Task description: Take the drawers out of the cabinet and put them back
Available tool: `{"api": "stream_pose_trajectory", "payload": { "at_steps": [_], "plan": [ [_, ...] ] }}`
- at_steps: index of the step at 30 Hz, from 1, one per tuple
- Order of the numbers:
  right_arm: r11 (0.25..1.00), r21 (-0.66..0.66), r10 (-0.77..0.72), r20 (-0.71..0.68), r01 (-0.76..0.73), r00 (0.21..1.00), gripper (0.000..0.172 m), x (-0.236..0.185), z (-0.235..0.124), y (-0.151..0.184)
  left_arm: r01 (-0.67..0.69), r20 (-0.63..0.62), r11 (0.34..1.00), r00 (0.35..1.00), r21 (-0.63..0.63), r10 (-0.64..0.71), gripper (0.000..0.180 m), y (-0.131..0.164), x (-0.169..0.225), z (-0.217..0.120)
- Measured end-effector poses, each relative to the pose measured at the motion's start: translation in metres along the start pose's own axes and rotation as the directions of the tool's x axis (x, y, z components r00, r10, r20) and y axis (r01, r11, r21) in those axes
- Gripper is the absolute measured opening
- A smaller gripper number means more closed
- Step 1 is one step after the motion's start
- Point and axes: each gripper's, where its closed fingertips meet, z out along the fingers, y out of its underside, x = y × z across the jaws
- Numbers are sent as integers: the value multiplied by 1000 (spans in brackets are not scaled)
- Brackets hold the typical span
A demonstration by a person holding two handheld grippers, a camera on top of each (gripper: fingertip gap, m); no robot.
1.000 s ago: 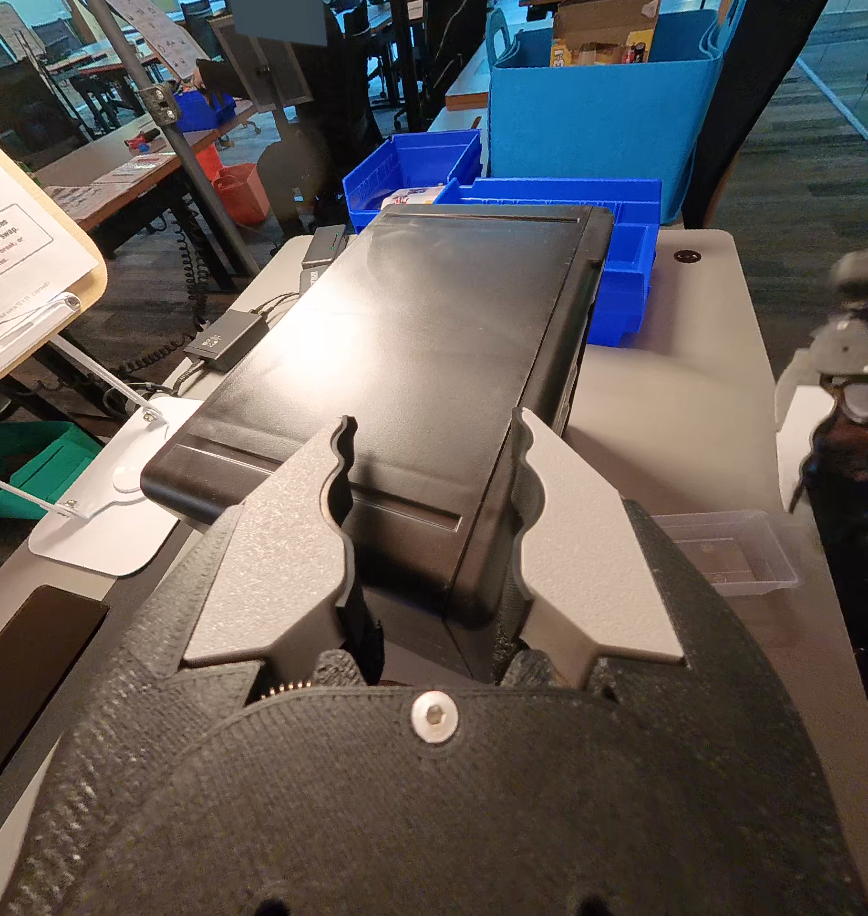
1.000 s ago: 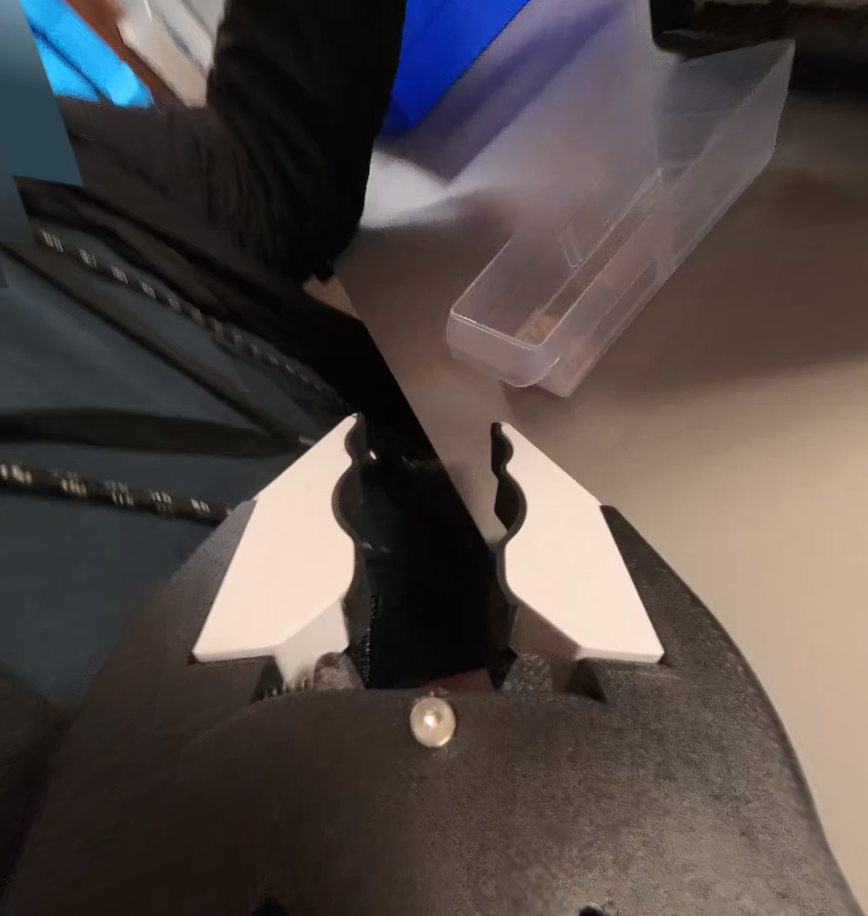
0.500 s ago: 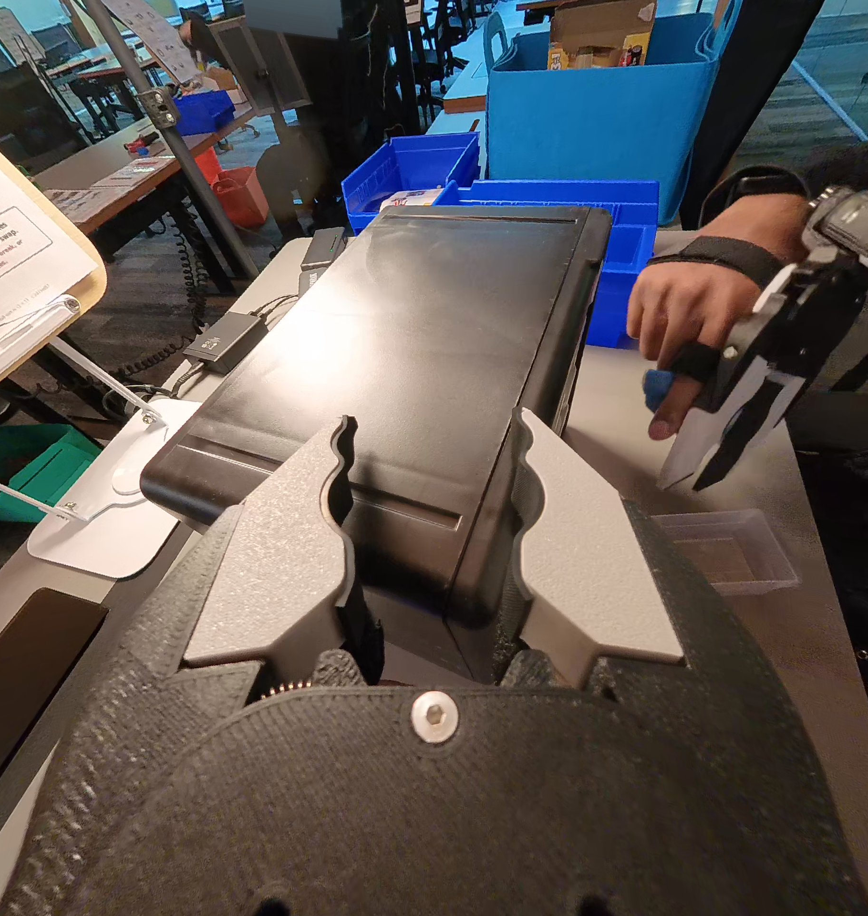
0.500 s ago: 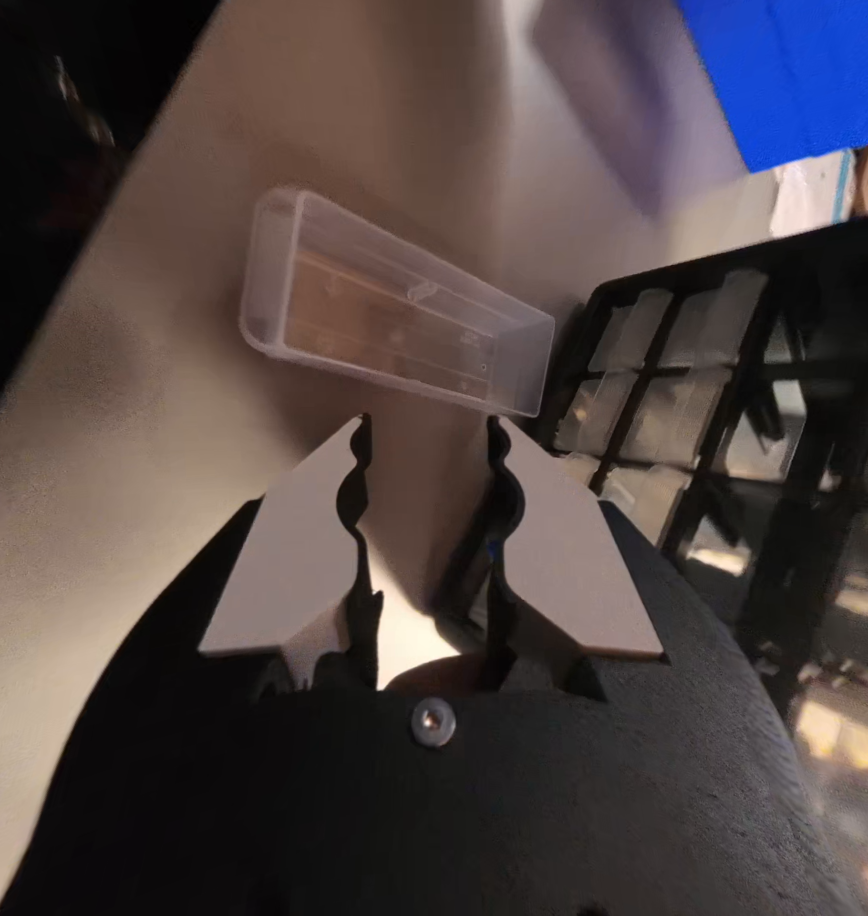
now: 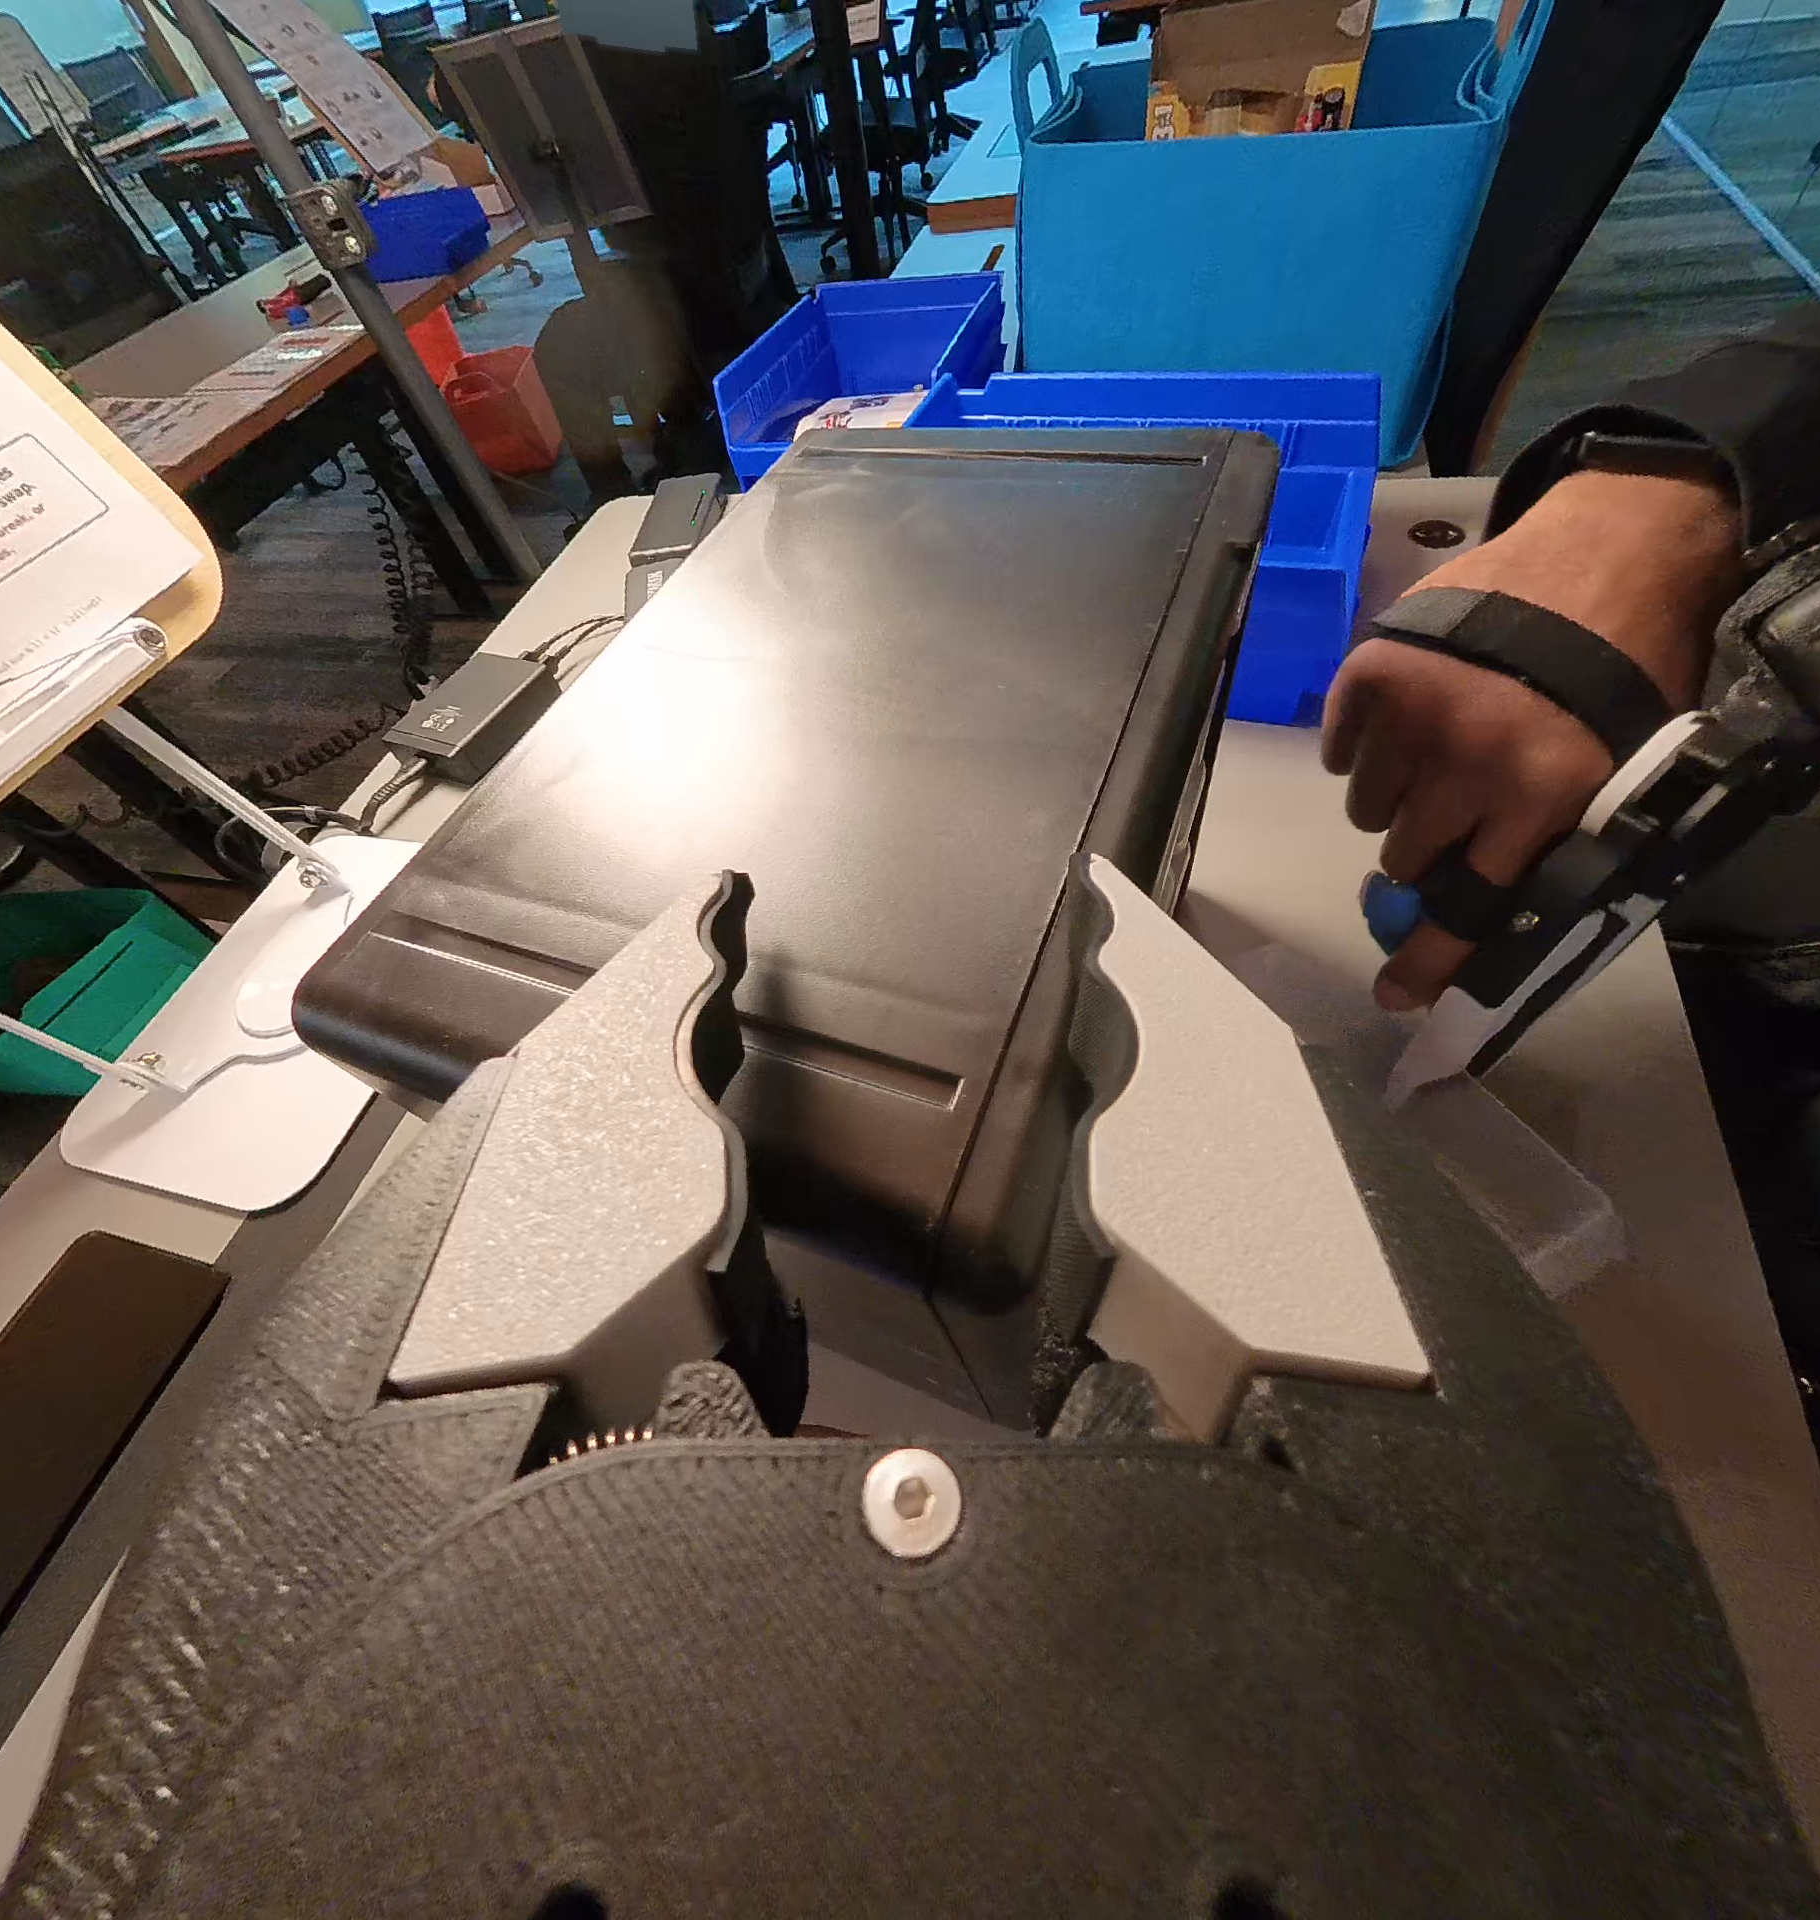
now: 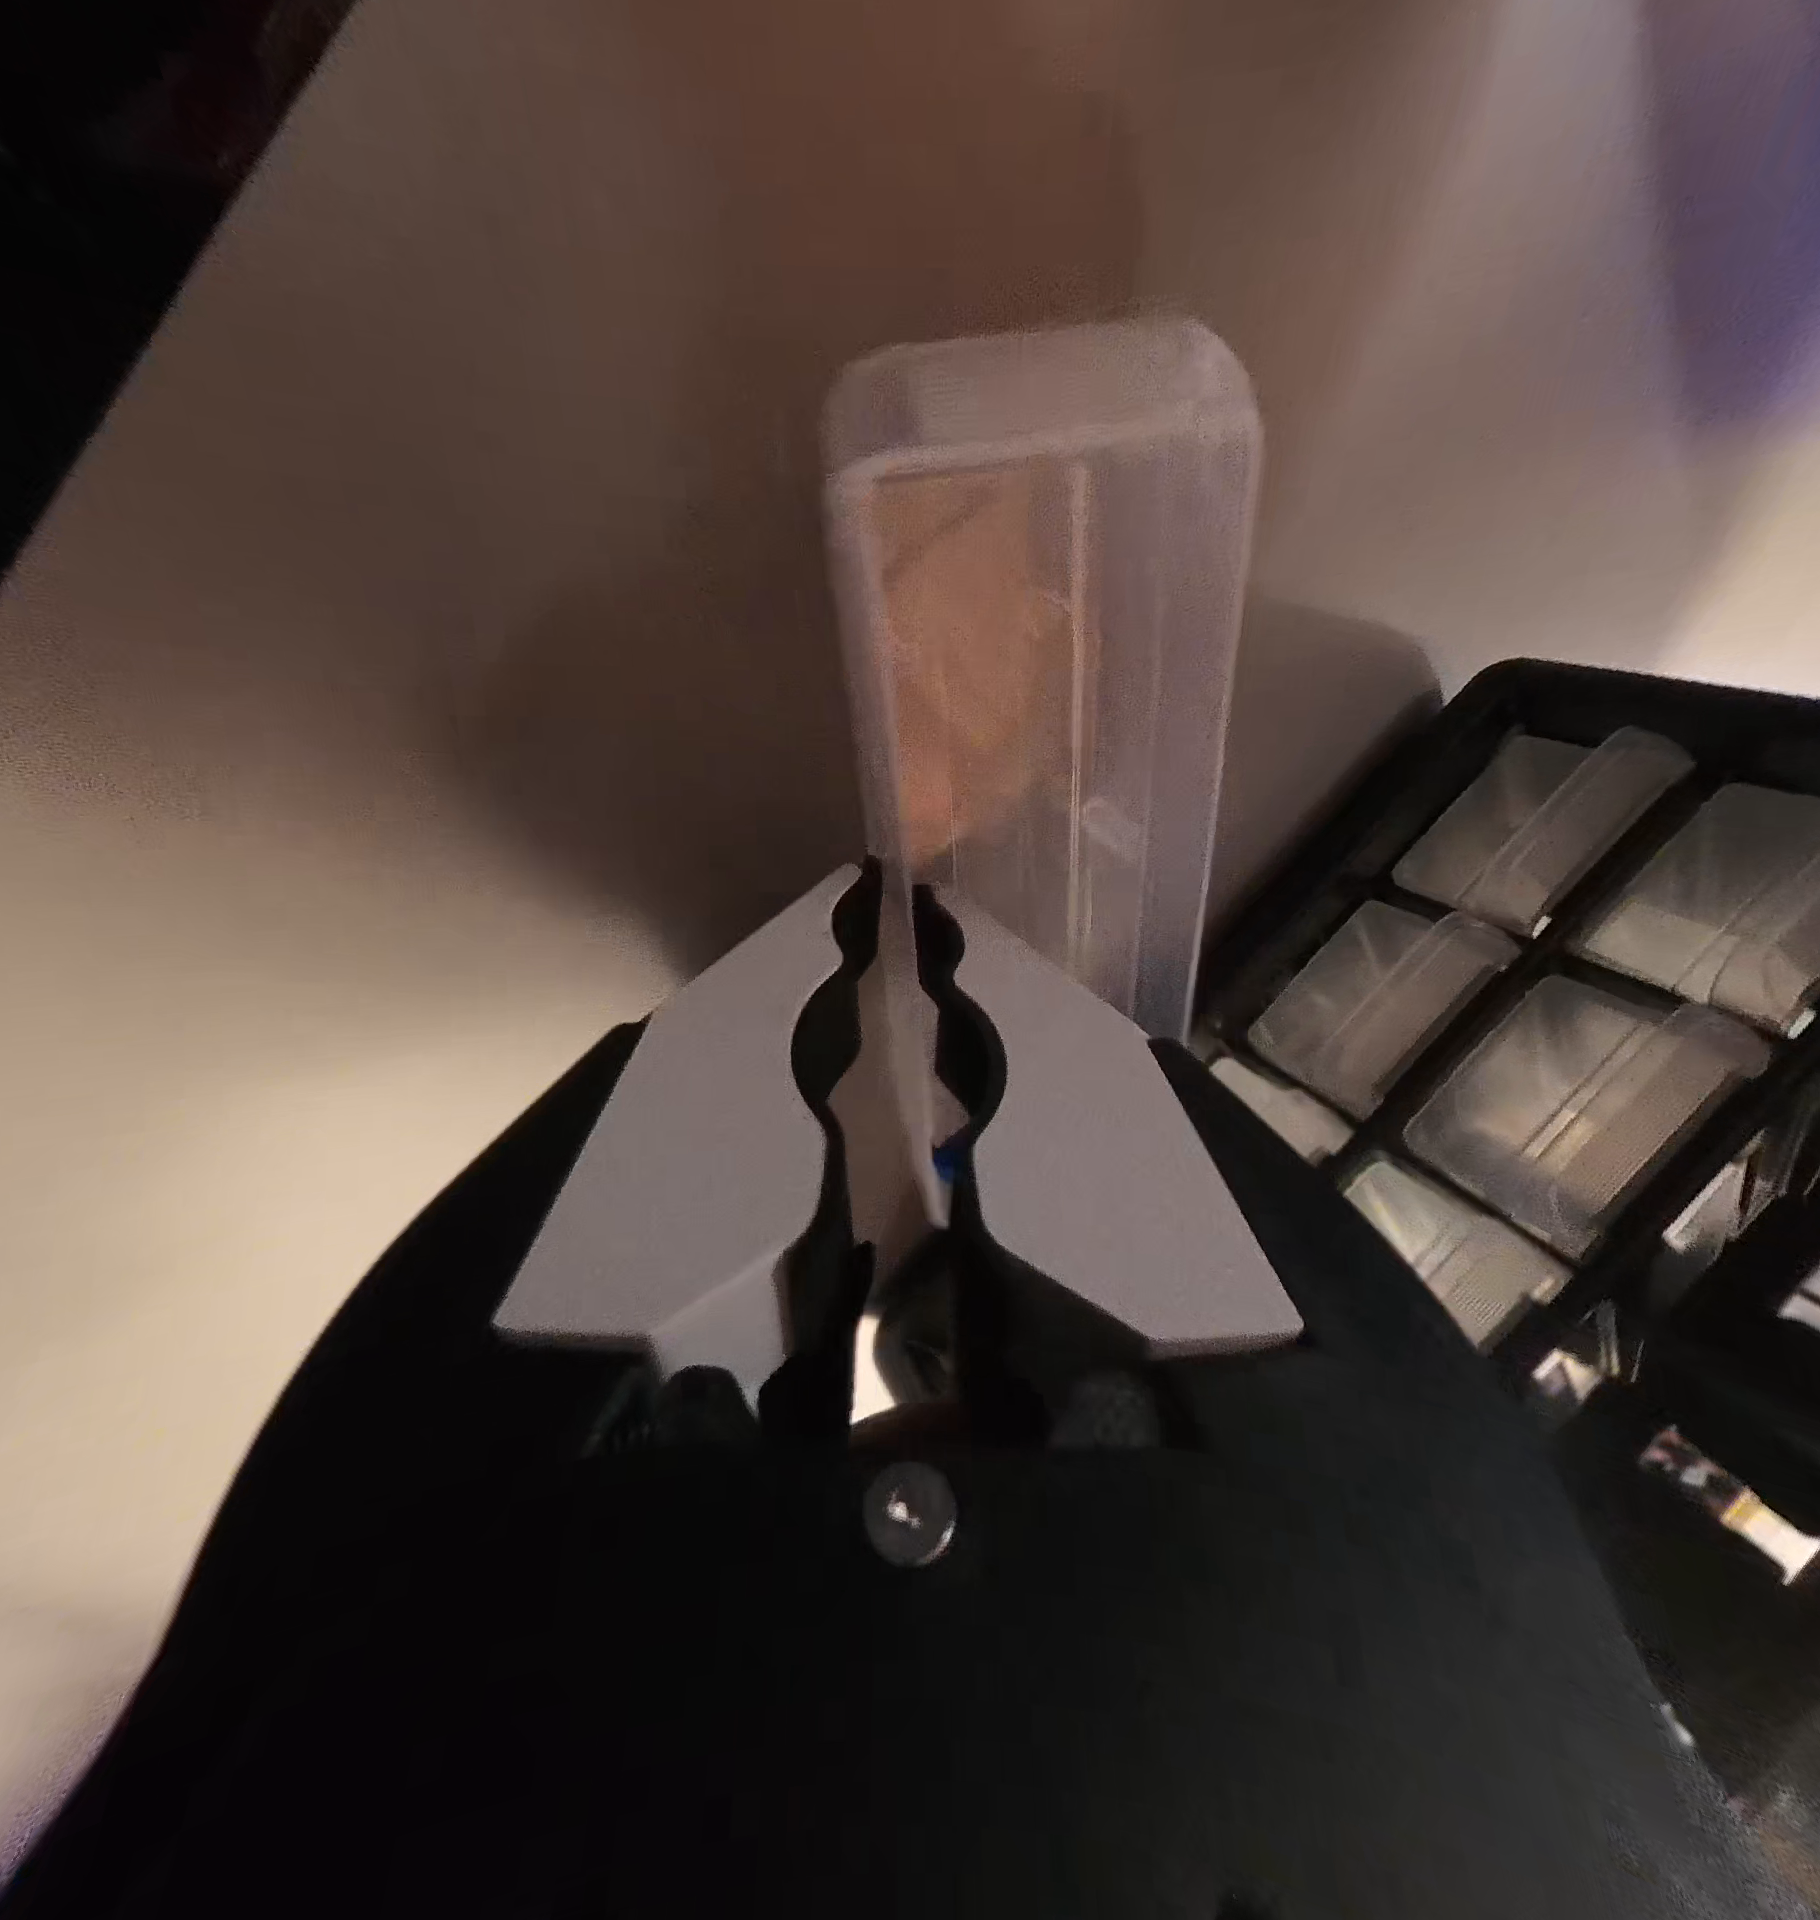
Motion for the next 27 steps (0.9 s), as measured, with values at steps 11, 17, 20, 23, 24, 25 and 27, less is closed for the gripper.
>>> {"api": "stream_pose_trajectory", "payload": {
  "at_steps": [11,17,20,23,24,25,27],
  "plan": [
    [923,49,385,-149,-382,911,6,-30,-84,26,0,3,1000,1000,-2,0,63,0,0,0],
    [758,-124,583,-312,-640,750,6,-56,-180,122,-2,7,1000,1000,-4,2,62,0,0,0],
    [637,-264,624,-374,-724,686,7,-84,-207,194,-5,10,1000,1000,-7,5,62,0,0,0],
    [582,-324,683,-305,-746,664,7,-112,-196,236,-5,11,1000,1000,-8,5,62,0,0,0],
    [582,-330,696,-271,-744,665,7,-117,-188,243,-5,12,1000,1000,-8,5,62,0,0,0],
    [583,-345,705,-235,-736,669,7,-123,-180,248,-5,13,1000,1000,-8,5,62,0,0,0],
    [591,-387,708,-171,-708,685,7,-132,-166,254,-4,14,1000,1000,-8,5,61,0,0,0]
  ]
}}
